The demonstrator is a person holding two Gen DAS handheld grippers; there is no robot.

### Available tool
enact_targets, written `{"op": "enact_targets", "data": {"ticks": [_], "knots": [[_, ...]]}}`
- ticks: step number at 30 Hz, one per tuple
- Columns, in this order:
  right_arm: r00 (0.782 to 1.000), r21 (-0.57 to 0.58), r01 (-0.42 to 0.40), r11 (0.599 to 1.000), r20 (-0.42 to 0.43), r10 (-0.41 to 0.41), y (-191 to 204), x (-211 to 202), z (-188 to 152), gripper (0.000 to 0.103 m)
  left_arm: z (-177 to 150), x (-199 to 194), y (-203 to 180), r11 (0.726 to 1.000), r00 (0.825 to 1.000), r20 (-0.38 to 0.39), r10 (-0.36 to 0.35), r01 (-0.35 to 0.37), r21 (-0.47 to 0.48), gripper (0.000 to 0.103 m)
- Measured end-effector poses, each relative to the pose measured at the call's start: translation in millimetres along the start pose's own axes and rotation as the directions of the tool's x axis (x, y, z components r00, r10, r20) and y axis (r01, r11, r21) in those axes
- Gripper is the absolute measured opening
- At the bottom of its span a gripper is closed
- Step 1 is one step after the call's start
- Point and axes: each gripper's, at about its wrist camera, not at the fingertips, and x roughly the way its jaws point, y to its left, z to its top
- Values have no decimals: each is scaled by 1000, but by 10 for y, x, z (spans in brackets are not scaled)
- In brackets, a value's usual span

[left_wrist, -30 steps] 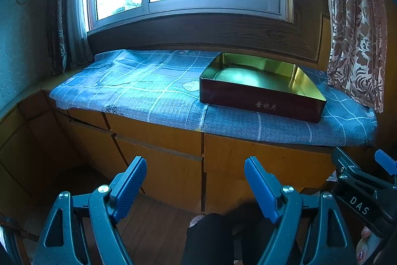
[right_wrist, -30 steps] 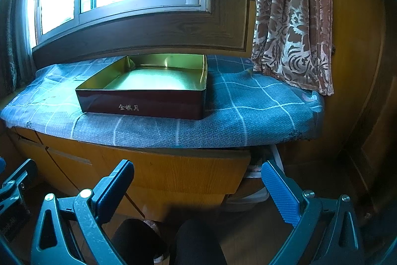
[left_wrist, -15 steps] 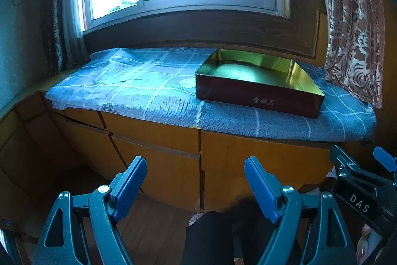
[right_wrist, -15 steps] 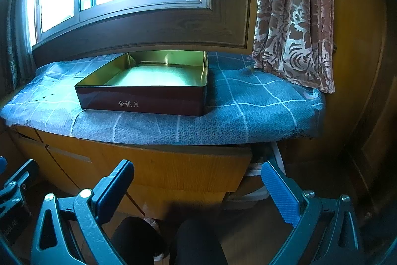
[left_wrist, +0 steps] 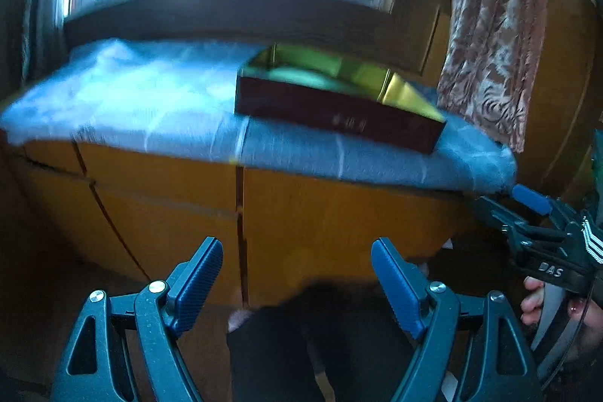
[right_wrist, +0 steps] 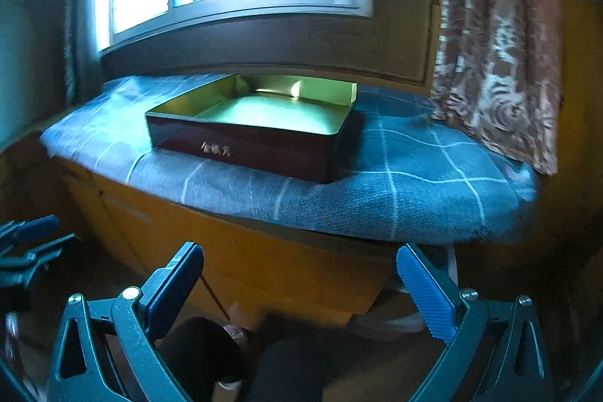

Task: Take underwear out of drawer
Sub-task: 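Lower the right tool to the edge of the wooden drawer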

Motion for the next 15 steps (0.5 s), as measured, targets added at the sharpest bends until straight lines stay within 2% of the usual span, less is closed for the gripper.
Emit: {"op": "enact_targets", "data": {"ticks": [2,4,7,9,10,13,15], "knots": [[1000,-73,-22,997,-5,22,-22,65,-52,103,-42,139,7,999,998,-46,-31,31,11,83],[993,-160,-105,981,-63,96,-26,226,-116,103,-87,229,3,999,998,-51,-38,39,21,79],[979,-236,-182,955,-137,152,-35,467,-163,103,-106,360,-21,994,994,-84,-65,71,81,78],[977,-291,-179,940,-165,135,-22,592,-161,103,-98,430,-15,988,989,-110,-99,111,106,78],[975,-357,-189,915,-182,131,15,669,-159,103,-96,449,-8,987,988,-116,-99,113,114,78],[982,-509,-154,847,-170,77,120,776,-154,103,-55,460,13,986,993,-102,-62,77,149,78],[982,-544,-147,826,-183,54,116,860,-134,103,2,479,44,983,994,-99,-51,68,172,79]]}}
